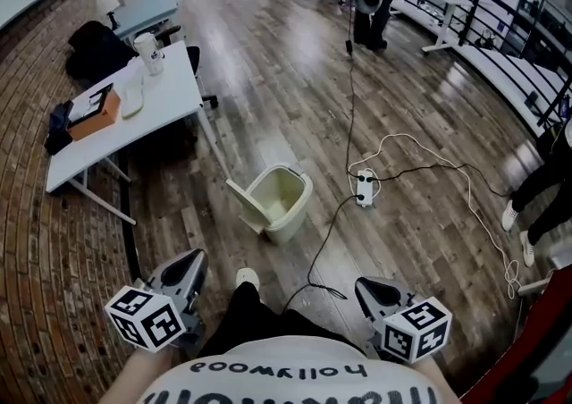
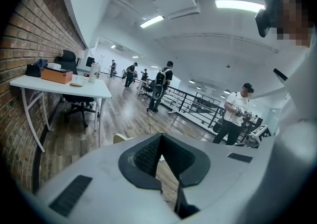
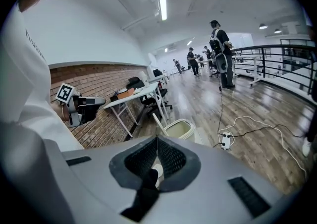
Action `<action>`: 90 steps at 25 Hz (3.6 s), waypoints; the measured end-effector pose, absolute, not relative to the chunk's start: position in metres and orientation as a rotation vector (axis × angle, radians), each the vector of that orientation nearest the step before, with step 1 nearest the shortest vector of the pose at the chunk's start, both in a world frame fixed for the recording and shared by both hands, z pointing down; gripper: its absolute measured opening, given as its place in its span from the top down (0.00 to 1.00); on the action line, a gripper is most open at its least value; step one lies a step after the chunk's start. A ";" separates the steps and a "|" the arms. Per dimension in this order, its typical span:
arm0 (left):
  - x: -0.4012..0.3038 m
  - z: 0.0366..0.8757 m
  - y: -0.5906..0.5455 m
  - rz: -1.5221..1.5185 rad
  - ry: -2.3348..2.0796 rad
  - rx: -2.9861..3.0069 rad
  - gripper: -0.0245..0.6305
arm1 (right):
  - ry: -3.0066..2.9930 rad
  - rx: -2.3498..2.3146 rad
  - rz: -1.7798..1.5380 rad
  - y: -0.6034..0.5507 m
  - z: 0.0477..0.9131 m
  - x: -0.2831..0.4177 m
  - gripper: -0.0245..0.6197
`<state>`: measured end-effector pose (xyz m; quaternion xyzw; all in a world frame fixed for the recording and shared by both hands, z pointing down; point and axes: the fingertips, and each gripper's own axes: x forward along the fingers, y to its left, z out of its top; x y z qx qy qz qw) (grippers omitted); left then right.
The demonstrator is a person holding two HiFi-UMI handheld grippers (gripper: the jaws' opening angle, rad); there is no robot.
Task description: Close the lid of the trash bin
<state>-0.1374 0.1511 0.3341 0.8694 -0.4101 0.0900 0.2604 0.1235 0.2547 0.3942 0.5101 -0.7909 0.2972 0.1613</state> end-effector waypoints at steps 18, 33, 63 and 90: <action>-0.111 0.335 0.107 0.260 -0.995 2.410 0.95 | -2.241 1.506 0.895 0.219 0.398 0.126 0.95; -0.138 0.362 0.039 0.306 -0.997 2.341 0.95 | -2.238 1.390 0.928 0.149 0.413 0.089 0.95; -0.182 0.557 -0.081 0.913 -0.416 2.237 0.95 | -2.001 1.433 1.192 -0.029 0.452 0.013 0.95; -0.092 0.633 -0.123 1.043 -0.299 2.242 0.95 | -1.753 1.580 1.290 0.010 0.454 0.036 0.95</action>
